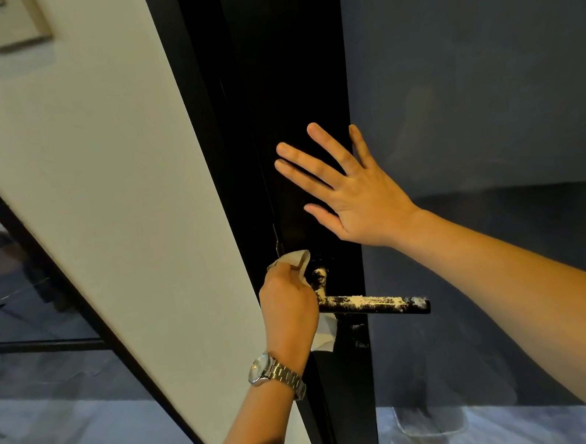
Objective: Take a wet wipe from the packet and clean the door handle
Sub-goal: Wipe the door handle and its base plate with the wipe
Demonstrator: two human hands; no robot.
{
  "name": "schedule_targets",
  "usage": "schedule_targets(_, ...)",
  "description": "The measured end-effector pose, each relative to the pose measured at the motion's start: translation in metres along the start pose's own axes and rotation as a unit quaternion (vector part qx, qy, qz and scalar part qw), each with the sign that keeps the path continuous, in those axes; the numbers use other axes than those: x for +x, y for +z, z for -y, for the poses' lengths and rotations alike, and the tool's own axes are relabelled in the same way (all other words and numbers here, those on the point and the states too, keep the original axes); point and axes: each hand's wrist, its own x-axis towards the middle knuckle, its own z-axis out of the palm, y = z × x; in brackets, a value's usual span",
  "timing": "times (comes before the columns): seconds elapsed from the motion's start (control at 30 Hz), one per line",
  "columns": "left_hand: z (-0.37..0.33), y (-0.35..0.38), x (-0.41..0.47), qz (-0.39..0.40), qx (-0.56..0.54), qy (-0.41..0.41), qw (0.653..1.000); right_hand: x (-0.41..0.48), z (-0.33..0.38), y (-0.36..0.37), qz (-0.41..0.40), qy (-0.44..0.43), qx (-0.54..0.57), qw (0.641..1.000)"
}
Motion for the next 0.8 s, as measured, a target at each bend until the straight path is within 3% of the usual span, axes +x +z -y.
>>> schedule_targets(0.1, -0.002, 0.001, -0.001, -0.01, -0.003, 0.014, 1.0, 0.0, -0.001, 0.001, -0.005, 0.001, 0.003, 1.0)
schedule_targets(0.23, 0.009, 0.003, -0.003, 0.02, 0.008, -0.044, 0.999, 0.0, 0.0, 0.002, -0.009, 0.0, 0.002, 1.0)
schedule_targets(0.4, 0.018, 0.003, -0.009, 0.069, -0.064, -0.09, 0.991, 0.0, 0.0, 0.002, -0.013, -0.002, 0.007, 1.0)
schedule_targets(0.8, 0.003, 0.001, -0.007, -0.003, -0.034, -0.003, 0.999, 0.0, -0.001, 0.004, -0.024, -0.007, 0.008, 1.0)
